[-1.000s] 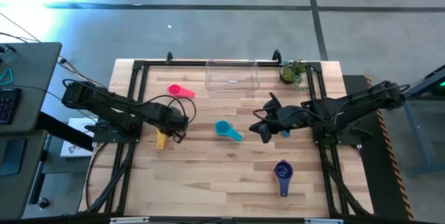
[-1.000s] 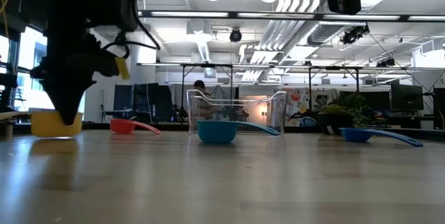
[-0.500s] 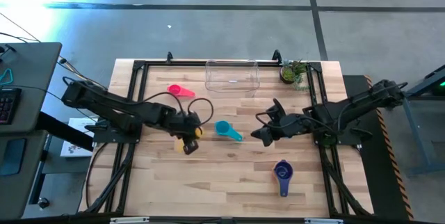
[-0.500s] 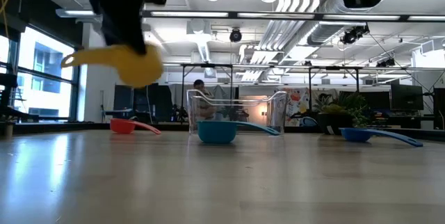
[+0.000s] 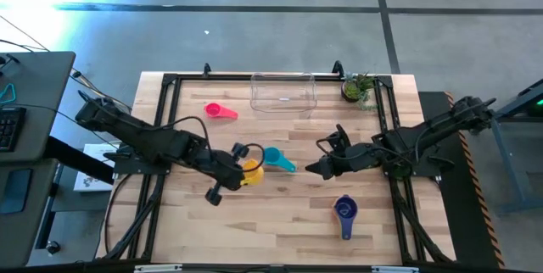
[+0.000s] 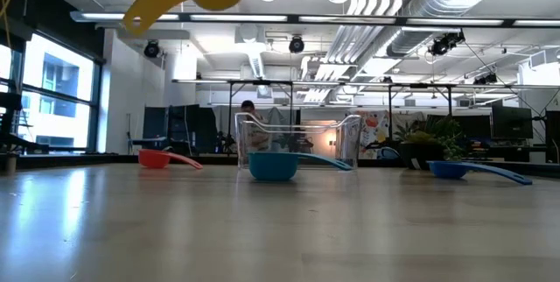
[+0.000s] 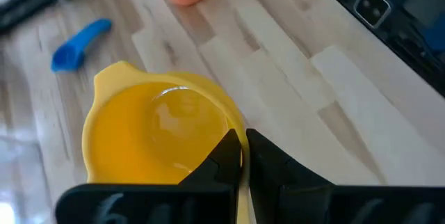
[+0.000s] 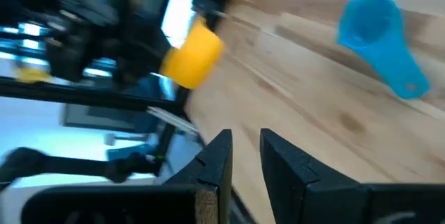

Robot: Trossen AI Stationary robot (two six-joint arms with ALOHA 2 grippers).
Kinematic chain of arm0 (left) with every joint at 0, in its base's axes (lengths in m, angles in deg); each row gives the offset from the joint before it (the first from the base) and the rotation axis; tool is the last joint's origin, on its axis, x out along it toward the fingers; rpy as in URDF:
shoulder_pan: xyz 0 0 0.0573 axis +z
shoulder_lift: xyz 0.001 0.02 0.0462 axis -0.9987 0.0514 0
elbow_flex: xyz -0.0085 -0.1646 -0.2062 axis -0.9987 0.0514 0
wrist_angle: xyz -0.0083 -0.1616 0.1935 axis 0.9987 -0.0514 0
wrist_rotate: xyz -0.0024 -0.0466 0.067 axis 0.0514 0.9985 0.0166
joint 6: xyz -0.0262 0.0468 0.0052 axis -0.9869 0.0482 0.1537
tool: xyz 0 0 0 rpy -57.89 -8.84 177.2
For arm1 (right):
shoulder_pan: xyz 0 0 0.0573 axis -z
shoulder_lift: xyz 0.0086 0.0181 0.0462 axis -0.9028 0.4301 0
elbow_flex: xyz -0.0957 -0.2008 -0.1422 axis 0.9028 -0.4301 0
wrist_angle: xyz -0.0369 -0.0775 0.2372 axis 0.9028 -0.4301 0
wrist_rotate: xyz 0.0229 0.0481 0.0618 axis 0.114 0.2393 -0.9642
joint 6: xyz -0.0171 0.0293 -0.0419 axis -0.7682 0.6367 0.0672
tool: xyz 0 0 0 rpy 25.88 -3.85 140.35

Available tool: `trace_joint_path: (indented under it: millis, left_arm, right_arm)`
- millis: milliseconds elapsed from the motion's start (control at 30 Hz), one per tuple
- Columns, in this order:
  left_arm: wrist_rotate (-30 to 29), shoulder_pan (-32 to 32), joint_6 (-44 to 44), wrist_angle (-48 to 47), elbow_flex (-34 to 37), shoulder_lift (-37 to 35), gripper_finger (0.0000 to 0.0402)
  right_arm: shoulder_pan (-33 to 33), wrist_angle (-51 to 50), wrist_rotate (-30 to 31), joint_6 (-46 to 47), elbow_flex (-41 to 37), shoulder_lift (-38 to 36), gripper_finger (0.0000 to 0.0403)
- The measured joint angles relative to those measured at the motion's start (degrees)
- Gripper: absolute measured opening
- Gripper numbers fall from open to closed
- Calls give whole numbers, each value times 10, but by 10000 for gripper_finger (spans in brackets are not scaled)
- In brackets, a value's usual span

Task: Nest measuring cups in basket
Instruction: Stack the yellow measuring cup on top of the dark blue measuring cup

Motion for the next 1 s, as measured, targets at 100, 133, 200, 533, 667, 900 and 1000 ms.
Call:
trace_joint_path:
  millis: [100,133,200,533,667,900,1000]
  left_arm:
    - [-12,-3,-21,10,-1,0,7]
    - [-18,-2,-47,15,-1,0,8]
    - [-23,1,-90,19,-1,0,8]
    - [-10,2,-322,31,-1,0,8]
    - [14,-1,-325,35,-1,5,8]
    - [15,-22,-307,46,-1,57,8]
    - [15,-30,-311,43,-1,89,8]
  right_arm:
    - [-7,69,28,-29,0,6,67]
    - [-8,97,38,-39,0,9,67]
    - [-12,135,53,-61,0,13,67]
    - [-14,173,94,-75,0,17,67]
    - [-20,191,95,-74,0,30,67]
    - [-20,206,95,-73,0,65,67]
    - [-19,203,94,-73,0,74,67]
